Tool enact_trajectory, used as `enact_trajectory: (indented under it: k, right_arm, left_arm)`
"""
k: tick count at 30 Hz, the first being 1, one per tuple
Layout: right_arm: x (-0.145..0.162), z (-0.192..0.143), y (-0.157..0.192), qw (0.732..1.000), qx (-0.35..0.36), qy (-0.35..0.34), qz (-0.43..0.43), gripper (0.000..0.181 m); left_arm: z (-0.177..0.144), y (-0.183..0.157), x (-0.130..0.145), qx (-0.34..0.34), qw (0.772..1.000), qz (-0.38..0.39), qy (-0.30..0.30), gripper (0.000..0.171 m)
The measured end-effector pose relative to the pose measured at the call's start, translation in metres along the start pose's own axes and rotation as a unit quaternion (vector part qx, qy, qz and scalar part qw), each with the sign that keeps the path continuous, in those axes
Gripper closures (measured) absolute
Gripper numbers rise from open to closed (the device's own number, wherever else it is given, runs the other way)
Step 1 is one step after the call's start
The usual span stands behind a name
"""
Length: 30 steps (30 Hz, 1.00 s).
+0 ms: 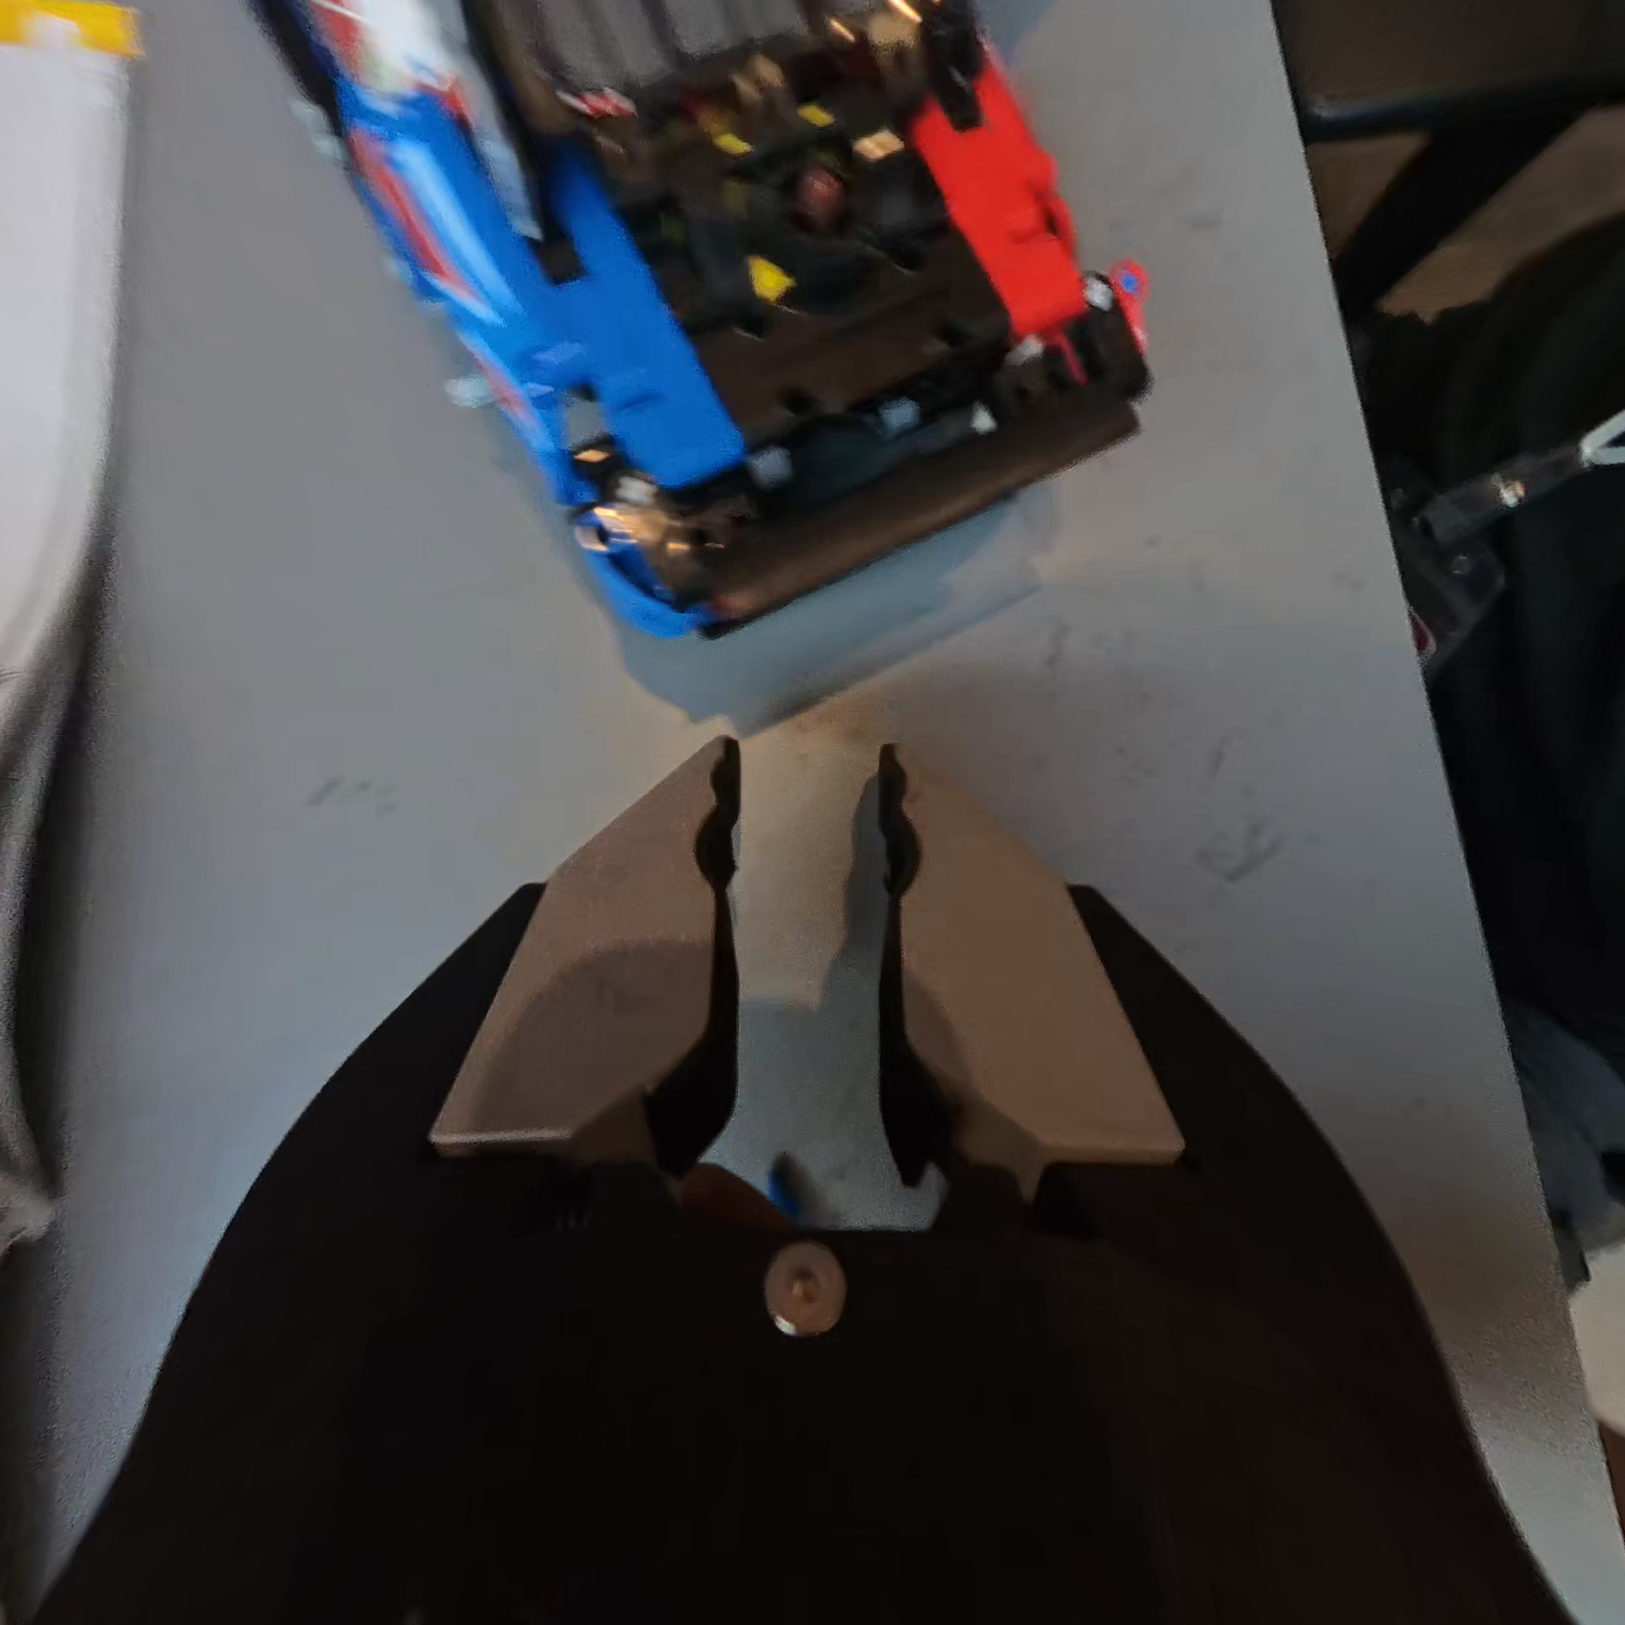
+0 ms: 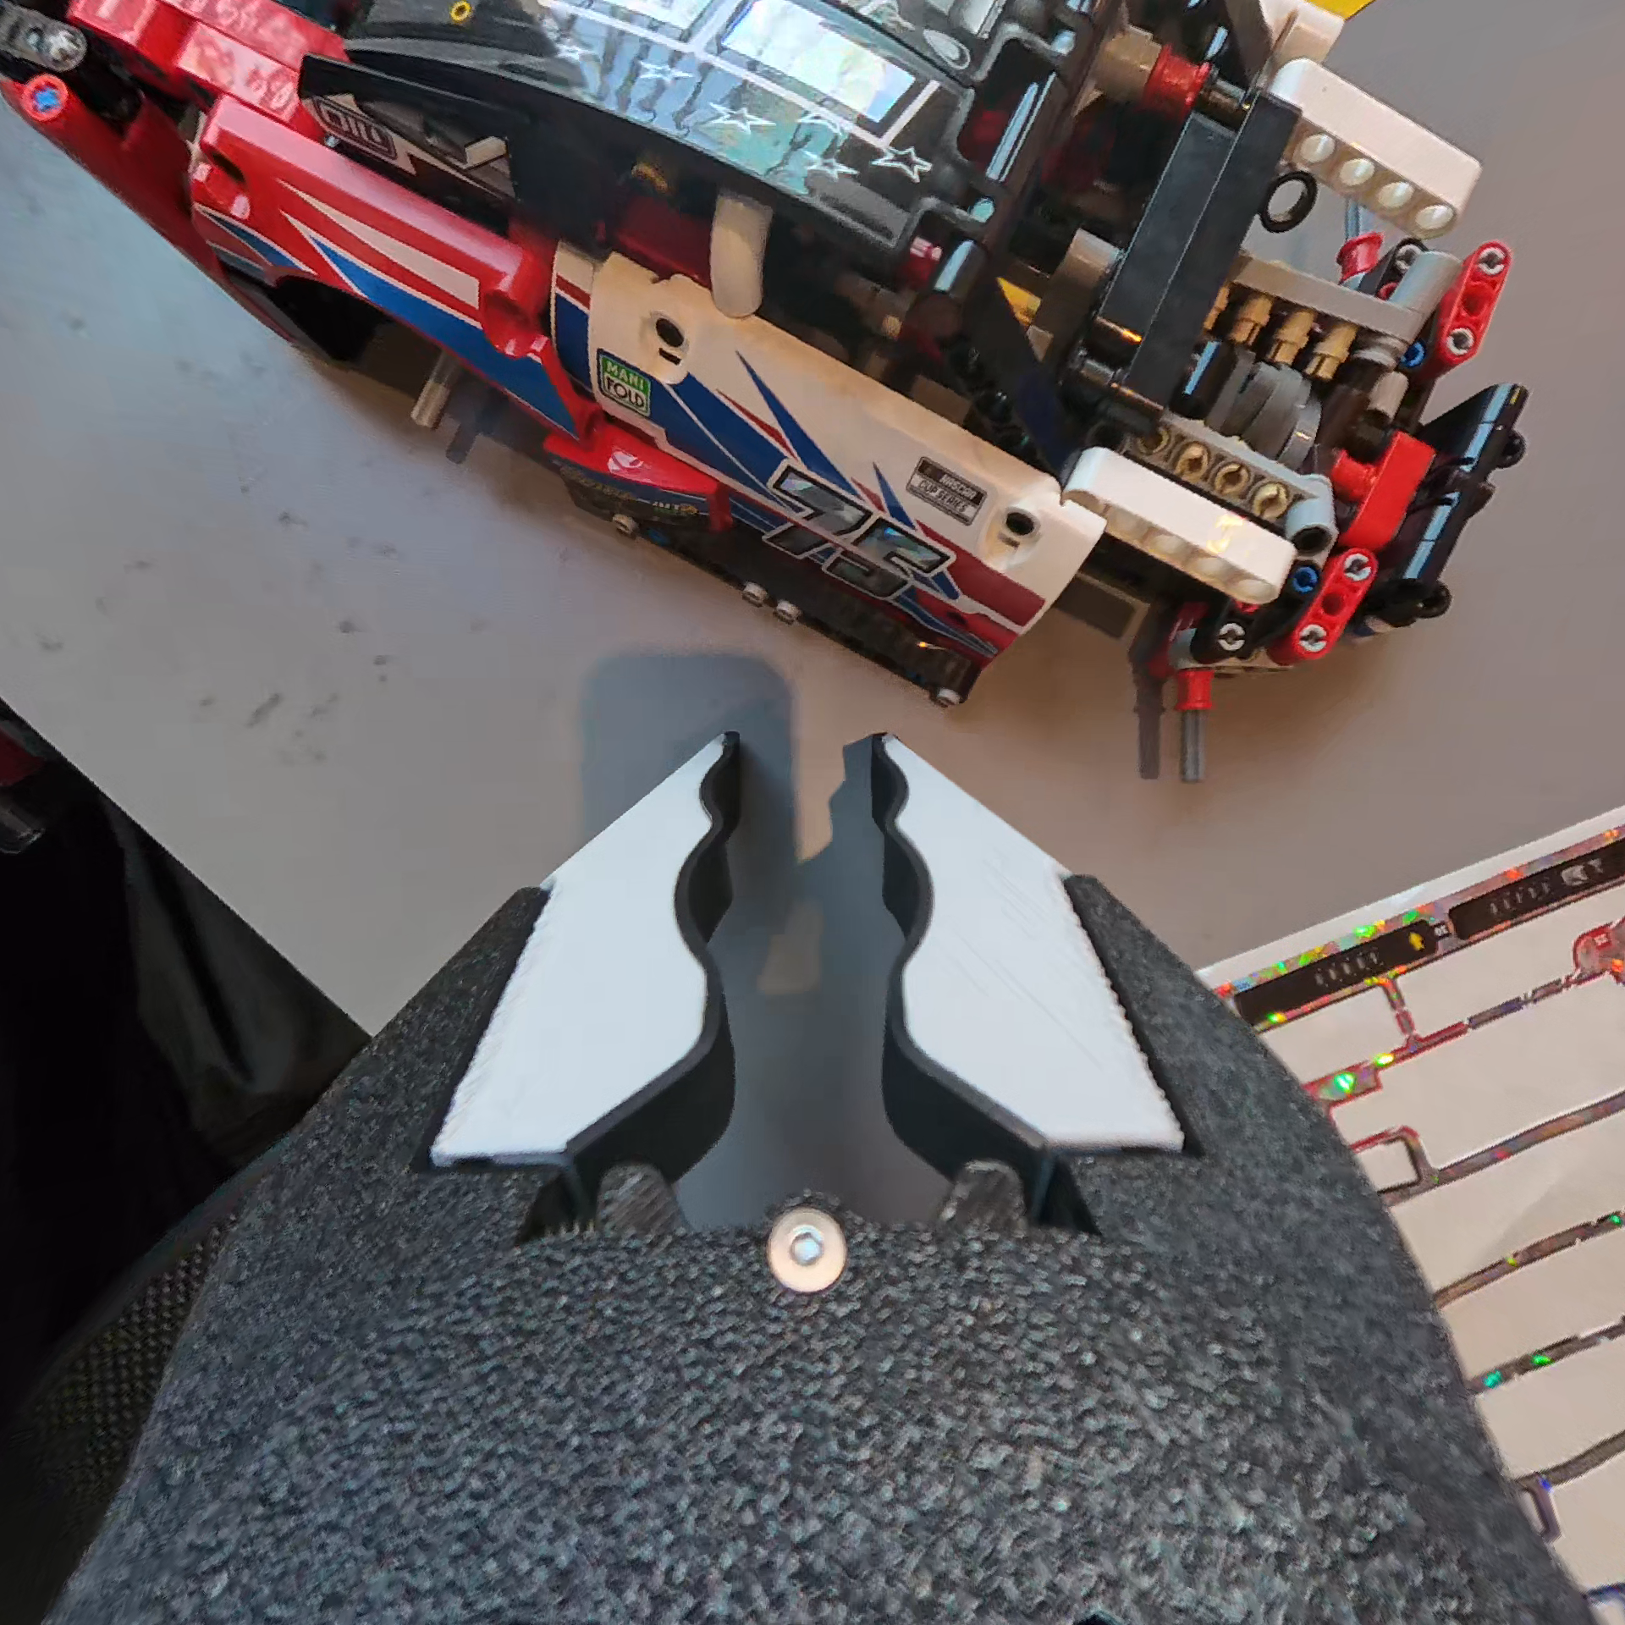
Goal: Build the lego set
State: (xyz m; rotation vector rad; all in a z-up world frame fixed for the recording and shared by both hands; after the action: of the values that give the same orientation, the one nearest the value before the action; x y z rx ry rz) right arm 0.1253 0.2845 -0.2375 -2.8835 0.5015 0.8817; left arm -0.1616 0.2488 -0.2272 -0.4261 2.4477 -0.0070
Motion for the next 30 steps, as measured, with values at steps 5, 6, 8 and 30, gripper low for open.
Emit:
enact_trajectory:
  k: [5,6,8,30]
  right_arm:
    - [-0.003,0.002,-0.003,1.000,0.014,-0.008,-0.001,0.148]
    - [-0.003,0.002,-0.004,1.000,0.017,-0.007,-0.002,0.146]
    - [-0.004,0.002,-0.007,1.000,0.018,-0.004,-0.010,0.142]
    - [-0.045,0.028,-0.051,0.978,-0.089,0.027,-0.188,0.124]
  left_arm:
    - [-0.002,0.022,-0.025,-0.040,0.998,-0.007,-0.055,0.132]
    - [0.003,0.020,-0.026,-0.030,0.998,-0.001,-0.050,0.131]
    - [0.011,0.015,-0.025,-0.014,0.999,0.014,-0.033,0.135]
    - [0.044,-0.081,-0.037,0.034,0.997,0.055,-0.042,0.139]
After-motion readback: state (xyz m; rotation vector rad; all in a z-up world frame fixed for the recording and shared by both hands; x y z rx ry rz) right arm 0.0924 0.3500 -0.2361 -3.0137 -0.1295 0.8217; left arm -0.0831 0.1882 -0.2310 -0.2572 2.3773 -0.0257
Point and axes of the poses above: each gripper's, where its closed fingertips meet, z out along the fingers, x out of its underside, y = z × x across the jaws, the point moved 6 cm from there along -z, back along the fingers, and after that the axes turned 2 degrees about -x, right-handed, at the moved point
